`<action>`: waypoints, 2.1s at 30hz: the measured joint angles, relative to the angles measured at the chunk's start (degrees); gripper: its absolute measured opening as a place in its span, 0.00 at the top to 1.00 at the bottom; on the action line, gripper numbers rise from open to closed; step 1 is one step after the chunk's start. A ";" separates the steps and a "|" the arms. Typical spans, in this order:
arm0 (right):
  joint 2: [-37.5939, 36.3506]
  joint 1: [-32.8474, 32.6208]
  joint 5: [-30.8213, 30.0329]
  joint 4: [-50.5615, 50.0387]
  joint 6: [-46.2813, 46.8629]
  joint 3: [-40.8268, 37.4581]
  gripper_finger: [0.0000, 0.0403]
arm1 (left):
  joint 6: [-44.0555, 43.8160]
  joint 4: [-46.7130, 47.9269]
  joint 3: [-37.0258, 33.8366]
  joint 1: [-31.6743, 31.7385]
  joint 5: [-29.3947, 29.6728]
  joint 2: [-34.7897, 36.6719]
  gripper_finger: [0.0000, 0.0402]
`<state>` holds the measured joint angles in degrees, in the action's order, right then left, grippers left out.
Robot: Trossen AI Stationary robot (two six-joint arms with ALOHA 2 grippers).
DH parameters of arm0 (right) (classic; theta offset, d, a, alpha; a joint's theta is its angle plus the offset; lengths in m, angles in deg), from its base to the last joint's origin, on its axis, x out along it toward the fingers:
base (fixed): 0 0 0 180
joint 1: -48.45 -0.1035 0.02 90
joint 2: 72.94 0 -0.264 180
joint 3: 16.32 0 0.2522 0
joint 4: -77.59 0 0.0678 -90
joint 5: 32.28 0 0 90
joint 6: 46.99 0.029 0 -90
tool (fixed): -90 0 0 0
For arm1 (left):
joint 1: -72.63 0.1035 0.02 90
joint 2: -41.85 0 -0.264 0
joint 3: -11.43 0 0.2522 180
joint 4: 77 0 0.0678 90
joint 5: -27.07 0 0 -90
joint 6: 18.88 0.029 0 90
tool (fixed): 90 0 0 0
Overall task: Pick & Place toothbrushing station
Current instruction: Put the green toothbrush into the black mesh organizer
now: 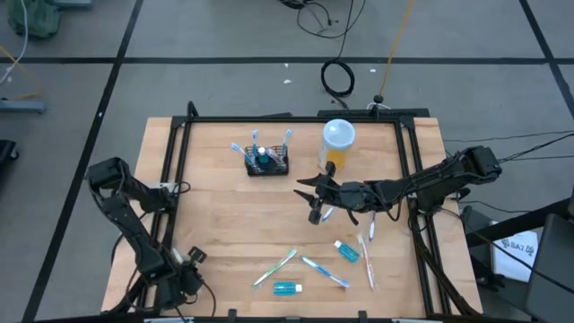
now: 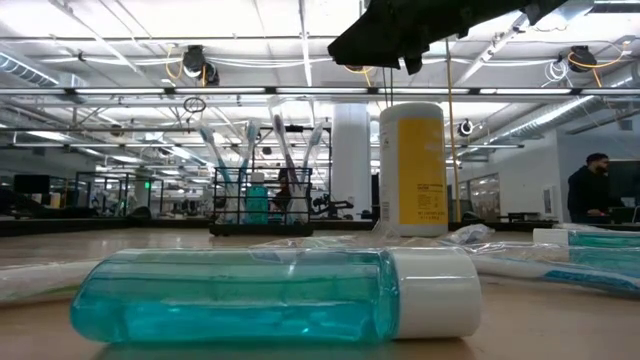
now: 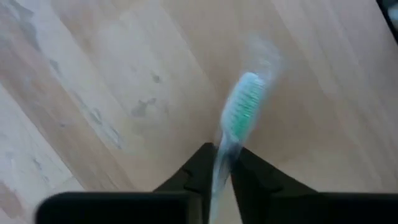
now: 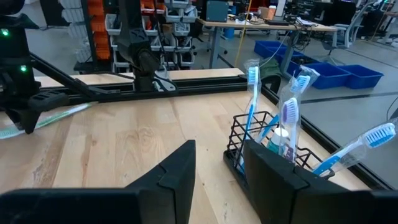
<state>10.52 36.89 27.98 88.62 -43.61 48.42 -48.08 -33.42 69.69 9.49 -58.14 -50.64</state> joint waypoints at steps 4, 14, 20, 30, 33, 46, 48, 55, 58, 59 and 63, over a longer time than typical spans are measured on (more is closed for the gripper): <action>0.00 0.00 -0.02 0.07 0.00 0.00 0.68 | 2.96 0.52 1.98 2.28 4.71 1.11 0.98; 0.00 -0.01 -0.05 0.28 0.42 0.00 0.68 | 11.95 -0.53 9.06 9.16 40.76 9.19 0.97; 0.00 0.00 -0.04 0.27 2.07 0.00 0.68 | 1.01 -3.20 9.24 17.82 64.20 14.73 0.95; 0.00 -0.12 -0.02 0.22 3.44 0.00 0.68 | 7.33 -14.52 9.28 30.54 72.29 18.30 0.96; 0.00 -0.17 -0.02 0.16 3.45 0.00 0.68 | 13.67 -20.17 9.28 32.72 66.53 18.34 0.97; 0.00 -1.11 0.00 -1.08 3.46 0.00 0.68 | 44.76 -59.22 9.30 39.36 42.74 18.36 0.98; 0.00 -1.52 0.02 -1.67 3.48 0.00 0.68 | 47.67 -63.19 9.32 39.99 39.60 18.36 0.97; 0.00 -4.16 0.00 -1.66 6.55 0.00 0.68 | 44.33 -59.70 8.42 48.02 39.51 18.44 0.98; 0.00 -5.64 0.01 -1.85 7.93 0.00 0.68 | 42.11 -60.56 5.25 51.33 37.52 21.50 0.98; 0.00 -6.19 0.03 -1.92 7.93 0.00 0.68 | 40.98 -62.48 3.98 52.75 35.82 22.66 0.99; 0.00 -7.99 0.02 -2.73 7.96 0.00 0.68 | 35.44 -72.69 -3.41 58.74 28.05 24.85 0.98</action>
<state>10.52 28.91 28.00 85.89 -35.65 48.42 -12.64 -106.12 66.28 68.23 -30.09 -25.79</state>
